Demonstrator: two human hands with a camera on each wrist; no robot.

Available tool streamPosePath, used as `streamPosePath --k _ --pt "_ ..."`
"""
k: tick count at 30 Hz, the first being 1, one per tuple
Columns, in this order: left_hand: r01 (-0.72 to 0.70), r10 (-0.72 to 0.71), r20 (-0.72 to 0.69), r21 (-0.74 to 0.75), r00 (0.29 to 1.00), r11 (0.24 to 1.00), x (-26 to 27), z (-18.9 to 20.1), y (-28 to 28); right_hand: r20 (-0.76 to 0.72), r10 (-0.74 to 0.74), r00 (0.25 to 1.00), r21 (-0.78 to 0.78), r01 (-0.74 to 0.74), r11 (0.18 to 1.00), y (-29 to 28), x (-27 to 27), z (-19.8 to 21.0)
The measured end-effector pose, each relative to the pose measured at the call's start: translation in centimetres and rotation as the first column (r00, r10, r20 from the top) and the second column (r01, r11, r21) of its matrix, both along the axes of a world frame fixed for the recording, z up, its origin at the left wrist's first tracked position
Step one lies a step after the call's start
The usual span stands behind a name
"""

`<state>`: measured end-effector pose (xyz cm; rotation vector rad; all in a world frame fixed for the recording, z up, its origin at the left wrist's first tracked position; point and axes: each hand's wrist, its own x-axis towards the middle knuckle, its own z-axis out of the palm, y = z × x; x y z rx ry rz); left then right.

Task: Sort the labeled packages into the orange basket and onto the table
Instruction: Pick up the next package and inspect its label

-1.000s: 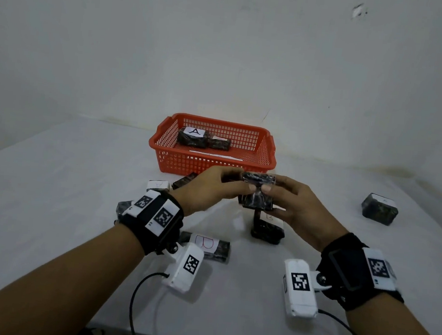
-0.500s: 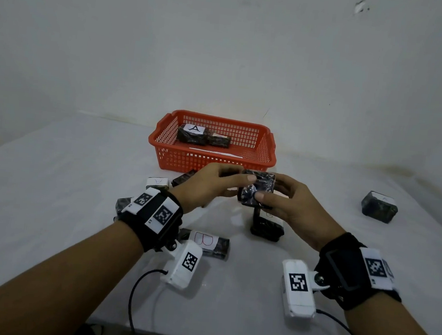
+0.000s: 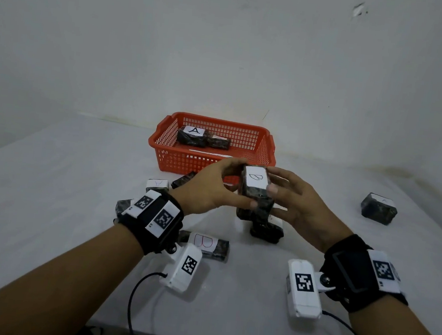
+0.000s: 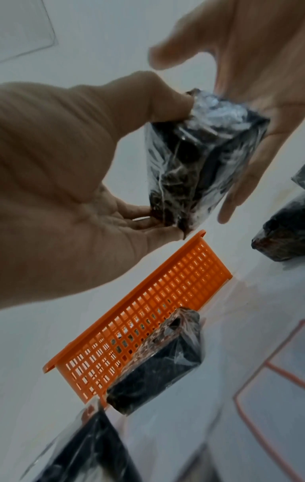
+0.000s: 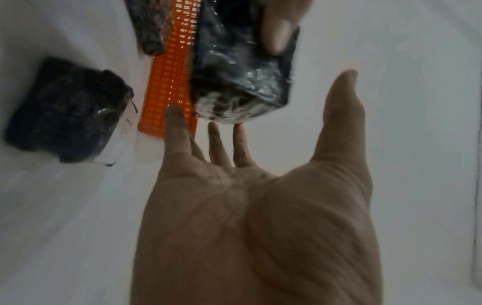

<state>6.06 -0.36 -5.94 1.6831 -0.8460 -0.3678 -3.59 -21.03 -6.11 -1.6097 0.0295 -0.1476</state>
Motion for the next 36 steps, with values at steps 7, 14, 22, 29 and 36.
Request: streamPosePath --k 7,14,22,29,36 --pt "0.061 -0.062 0.032 0.011 0.998 0.998 -0.5 0.1 -0.5 -0.117 -0.046 0.992 0.015 0.048 0.999 0.0 0.5 0.3" --pt "-0.082 0.088 0.044 -0.121 0.995 0.989 -0.3 0.2 -1.0 0.001 -0.055 0.999 -0.034 0.055 0.998 0.2 0.1 0.3" --pt "-0.024 0.036 0.106 -0.117 0.994 0.993 -0.1 -0.1 -0.8 -0.104 -0.062 0.993 0.000 0.063 0.998 0.7 0.1 0.8" --pt "-0.068 0.094 0.183 -0.142 0.979 0.988 -0.8 0.1 -1.0 -0.059 -0.077 0.995 -0.038 0.075 0.996 0.4 0.1 0.5" --pt "-0.040 0.078 0.187 -0.200 0.979 0.979 -1.1 -0.5 -1.0 -0.004 -0.074 0.997 -0.042 0.074 0.996 0.6 0.0 0.8"
